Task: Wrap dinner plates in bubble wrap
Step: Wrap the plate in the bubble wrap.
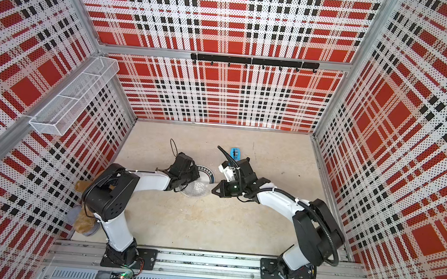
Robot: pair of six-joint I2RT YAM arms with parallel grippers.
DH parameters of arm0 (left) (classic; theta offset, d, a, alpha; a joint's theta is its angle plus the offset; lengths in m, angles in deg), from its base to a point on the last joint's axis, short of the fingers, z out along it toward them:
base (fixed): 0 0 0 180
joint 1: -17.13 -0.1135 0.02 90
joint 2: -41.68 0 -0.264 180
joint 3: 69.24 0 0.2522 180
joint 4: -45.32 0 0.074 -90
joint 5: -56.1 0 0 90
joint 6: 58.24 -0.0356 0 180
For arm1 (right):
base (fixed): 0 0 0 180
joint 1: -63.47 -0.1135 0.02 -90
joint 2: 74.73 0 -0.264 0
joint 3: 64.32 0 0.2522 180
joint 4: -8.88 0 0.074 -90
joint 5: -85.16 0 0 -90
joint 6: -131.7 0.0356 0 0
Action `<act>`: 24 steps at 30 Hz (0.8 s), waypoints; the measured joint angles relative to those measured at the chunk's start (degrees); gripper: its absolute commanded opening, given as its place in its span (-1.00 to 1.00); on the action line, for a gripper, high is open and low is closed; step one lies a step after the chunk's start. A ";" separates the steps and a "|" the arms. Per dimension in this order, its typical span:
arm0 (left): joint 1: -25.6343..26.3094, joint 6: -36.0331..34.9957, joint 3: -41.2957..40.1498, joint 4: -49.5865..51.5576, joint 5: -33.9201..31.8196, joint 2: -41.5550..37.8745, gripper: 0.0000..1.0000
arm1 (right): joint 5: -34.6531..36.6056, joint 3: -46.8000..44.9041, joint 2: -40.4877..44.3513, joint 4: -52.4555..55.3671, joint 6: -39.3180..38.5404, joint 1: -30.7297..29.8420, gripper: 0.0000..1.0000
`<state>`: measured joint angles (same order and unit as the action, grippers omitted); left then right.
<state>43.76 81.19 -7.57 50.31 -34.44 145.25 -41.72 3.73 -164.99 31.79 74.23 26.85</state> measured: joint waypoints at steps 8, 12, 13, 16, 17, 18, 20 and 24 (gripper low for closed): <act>-0.02 -0.83 -0.04 -2.49 1.51 0.70 -1.00 | -0.13 16.63 -16.94 -0.87 -7.06 0.00 -1.00; -0.92 -1.53 -1.46 -5.53 3.74 0.72 -1.00 | 0.42 22.67 -24.13 -0.90 -10.21 0.00 -1.00; -1.27 -1.70 -2.05 -6.69 4.59 0.74 -1.00 | 0.46 23.85 -25.75 -0.94 -10.60 0.00 -1.00; -2.21 -2.01 -3.61 -10.23 6.99 0.98 -1.00 | 0.55 26.47 -29.99 -2.16 -10.60 0.00 -1.00; -2.38 -2.12 -3.89 -11.06 7.56 1.14 -1.00 | 0.61 26.75 -31.01 -2.89 -10.38 0.00 -1.00; -2.60 -2.23 -4.07 -11.93 8.20 1.38 -1.00 | 0.70 26.97 -31.98 -3.69 -9.99 0.00 -1.00; -2.93 -2.45 -4.26 -13.49 9.38 1.92 -1.00 | 0.76 27.47 -33.73 -4.94 -9.09 0.00 -1.00; -3.80 -2.78 -4.90 -15.39 10.97 2.25 -1.00 | 1.46 28.83 -36.17 -6.19 -7.37 0.35 -1.00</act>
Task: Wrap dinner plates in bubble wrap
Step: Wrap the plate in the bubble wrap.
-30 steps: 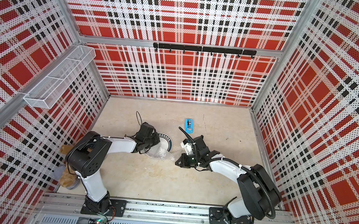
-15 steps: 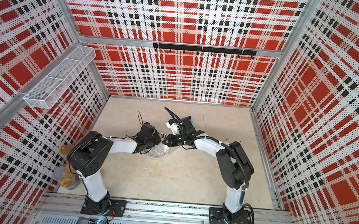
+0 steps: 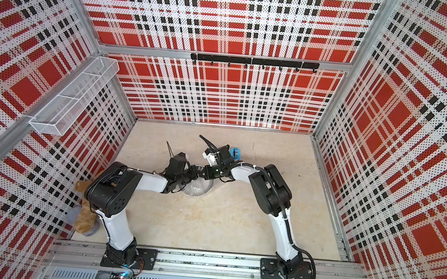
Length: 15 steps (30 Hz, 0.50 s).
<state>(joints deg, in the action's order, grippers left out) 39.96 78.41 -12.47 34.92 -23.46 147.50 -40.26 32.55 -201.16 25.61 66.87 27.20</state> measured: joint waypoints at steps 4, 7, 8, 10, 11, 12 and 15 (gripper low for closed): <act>-0.76 -0.48 -0.57 -0.42 1.60 -0.44 -1.00 | 1.57 0.35 -1.73 -0.09 1.84 0.02 -1.00; -1.66 -0.79 -0.70 0.96 3.34 -1.33 -0.98 | 1.81 0.22 -2.05 -0.90 2.93 -0.04 -1.00; -1.99 -0.90 -0.70 1.84 4.13 -1.84 -0.97 | 1.92 0.15 -2.05 -1.03 3.13 -0.09 -1.00; -2.45 -1.22 -0.50 3.65 5.20 -3.21 -0.97 | 2.12 -0.02 -2.05 -1.33 3.52 -0.09 -1.00; -2.60 -1.66 0.00 5.03 5.62 -4.17 -0.97 | 2.16 -0.11 -2.05 -1.55 3.78 -0.09 -1.00; -2.67 -2.08 0.83 6.49 5.77 -5.11 -0.97 | 2.25 -0.20 -2.05 -1.73 4.02 -0.09 -1.00; -2.67 -3.39 3.45 9.77 5.53 -8.50 -0.95 | 2.64 -0.33 -2.05 -2.27 4.57 -0.11 -1.00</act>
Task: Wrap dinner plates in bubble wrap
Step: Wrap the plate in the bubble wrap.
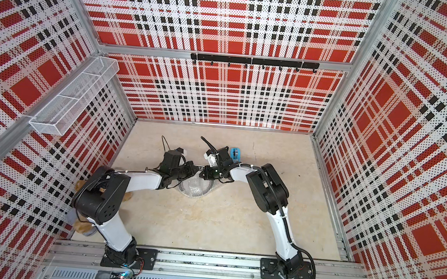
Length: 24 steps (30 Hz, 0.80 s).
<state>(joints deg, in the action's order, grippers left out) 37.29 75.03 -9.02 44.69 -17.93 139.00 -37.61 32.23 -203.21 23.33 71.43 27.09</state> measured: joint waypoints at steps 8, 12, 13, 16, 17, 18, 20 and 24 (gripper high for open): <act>1.01 -2.10 -2.51 3.72 -1.42 -9.55 -1.00 | 0.48 -0.02 0.00 -0.46 1.31 -0.22 -1.00; 4.92 -3.17 -5.16 5.38 -1.01 -8.74 -1.00 | 0.48 -0.02 0.00 -0.50 1.44 -0.22 -1.00; 5.70 -3.30 -5.49 5.53 -0.79 -8.28 -1.00 | 0.46 -0.02 0.00 -0.50 1.44 -0.22 -1.00; 7.50 -3.72 -6.36 5.05 0.46 -6.80 -1.00 | 0.46 -0.02 0.00 -0.50 1.46 -0.22 -1.00; 7.69 -3.87 -6.58 4.70 0.83 -6.16 -1.00 | 0.48 -0.02 0.00 -0.50 1.46 -0.22 -1.00; 7.74 -4.04 -6.62 4.33 1.11 -5.42 -1.00 | 0.46 -0.02 0.00 -0.50 1.46 -0.22 -1.00; 7.74 -4.59 -6.49 3.50 1.44 -3.15 -1.00 | 0.46 -0.02 0.00 -0.50 1.46 -0.22 -1.00; 7.56 -4.92 -5.33 3.06 0.42 1.66 -1.00 | 0.50 -0.02 0.02 -0.50 1.46 -0.22 -1.00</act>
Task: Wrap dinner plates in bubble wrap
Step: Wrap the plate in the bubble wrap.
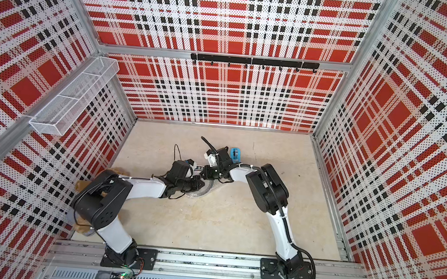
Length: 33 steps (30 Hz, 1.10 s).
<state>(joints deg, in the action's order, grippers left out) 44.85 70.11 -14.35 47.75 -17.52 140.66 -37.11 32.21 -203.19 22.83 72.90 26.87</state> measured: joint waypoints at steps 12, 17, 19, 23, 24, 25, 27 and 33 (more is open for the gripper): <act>-4.48 5.03 -3.58 -1.05 -6.40 -3.41 -1.00 | 1.73 -1.03 0.79 -0.61 1.53 0.00 -1.00; -4.44 5.60 -2.43 -2.38 -6.58 -1.60 -1.00 | 2.12 -1.49 1.38 -0.83 3.21 -0.02 -0.66; -4.22 5.95 -1.62 -2.89 -6.78 -0.68 -1.00 | 2.54 -1.27 1.95 -0.35 3.52 0.13 -0.40; -3.96 6.45 -1.49 -3.23 -7.65 -0.44 -1.00 | 4.98 -0.81 4.90 1.57 1.66 1.79 -0.15; -3.96 6.51 -1.49 -3.26 -7.76 -0.42 -1.00 | 5.57 -0.11 5.66 2.60 0.26 2.86 -0.11; -3.98 6.58 -1.49 -3.37 -7.80 -0.33 -1.00 | 6.69 1.05 6.10 3.85 -1.05 4.11 -0.08; -3.98 6.62 -1.49 -3.67 -7.82 -0.15 -1.00 | 9.44 4.17 6.27 6.49 -4.39 6.99 0.01; -3.98 6.64 -1.42 -4.17 -7.87 0.13 -1.00 | 16.59 15.65 3.74 15.69 -14.16 14.32 0.19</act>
<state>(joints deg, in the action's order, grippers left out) 40.88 76.75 -15.77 43.58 -25.39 140.79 -20.52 47.85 -199.46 38.52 58.74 41.19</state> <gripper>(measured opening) 0.045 0.585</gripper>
